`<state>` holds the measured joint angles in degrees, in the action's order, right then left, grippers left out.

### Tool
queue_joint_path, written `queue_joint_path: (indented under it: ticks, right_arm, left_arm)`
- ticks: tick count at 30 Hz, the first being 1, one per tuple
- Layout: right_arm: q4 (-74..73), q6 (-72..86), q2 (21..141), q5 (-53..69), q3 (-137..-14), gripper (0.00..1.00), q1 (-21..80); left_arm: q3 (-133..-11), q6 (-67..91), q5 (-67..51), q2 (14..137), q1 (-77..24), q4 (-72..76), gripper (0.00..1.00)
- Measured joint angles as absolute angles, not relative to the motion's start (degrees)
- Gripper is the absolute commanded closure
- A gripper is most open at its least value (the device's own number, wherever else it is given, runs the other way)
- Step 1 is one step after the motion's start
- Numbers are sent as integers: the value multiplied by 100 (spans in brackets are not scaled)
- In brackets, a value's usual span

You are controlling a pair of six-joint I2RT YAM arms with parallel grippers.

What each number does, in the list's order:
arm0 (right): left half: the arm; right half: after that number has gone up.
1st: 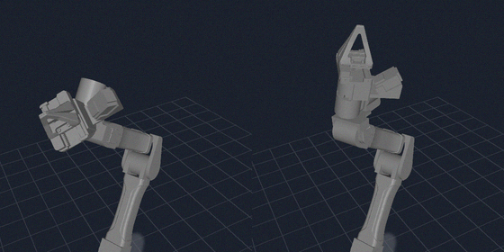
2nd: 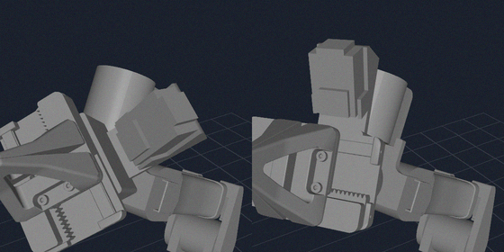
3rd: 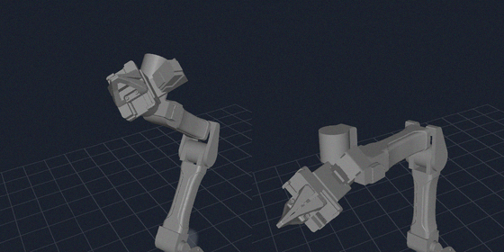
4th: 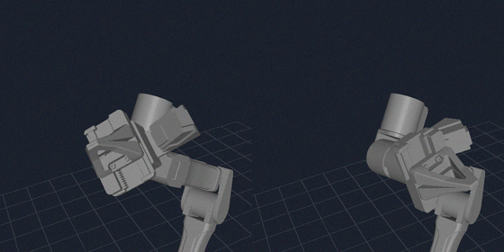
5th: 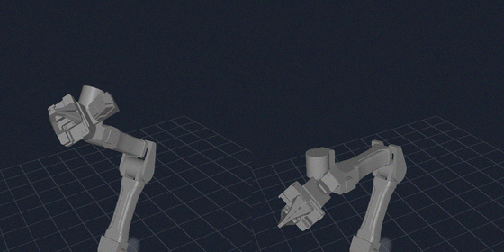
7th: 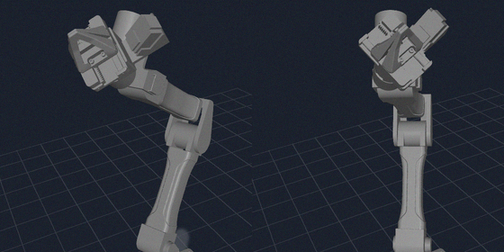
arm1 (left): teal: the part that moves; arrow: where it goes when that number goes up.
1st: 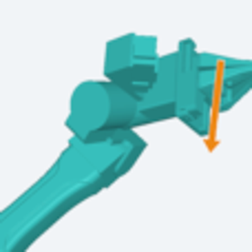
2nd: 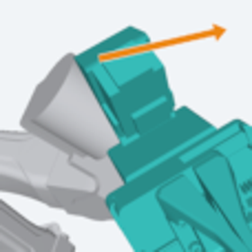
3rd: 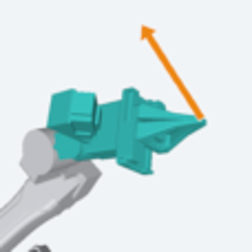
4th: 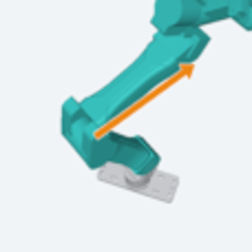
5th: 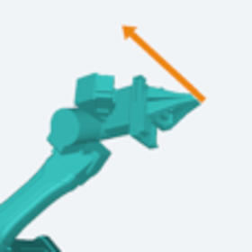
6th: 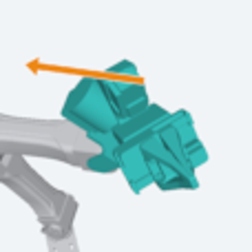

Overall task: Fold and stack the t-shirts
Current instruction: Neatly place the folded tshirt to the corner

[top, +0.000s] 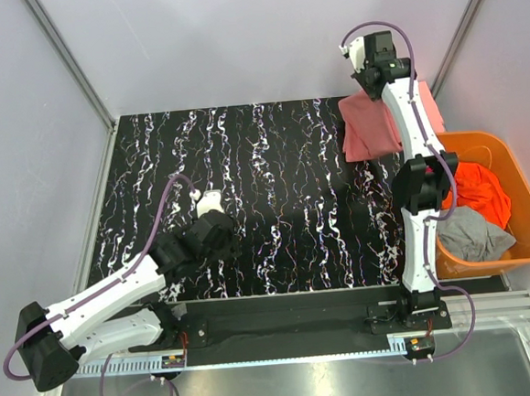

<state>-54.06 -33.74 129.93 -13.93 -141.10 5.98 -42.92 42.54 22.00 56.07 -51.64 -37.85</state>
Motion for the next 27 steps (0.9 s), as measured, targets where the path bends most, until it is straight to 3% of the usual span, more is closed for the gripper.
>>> queue_joint_path:
  ticks: [27]
  right_arm:
    - [-5520, -3806, 12068, -1332, -14204, 100, 405]
  left_arm:
    - [-4158, 4248, 1959, 5579, -5127, -3758, 42]
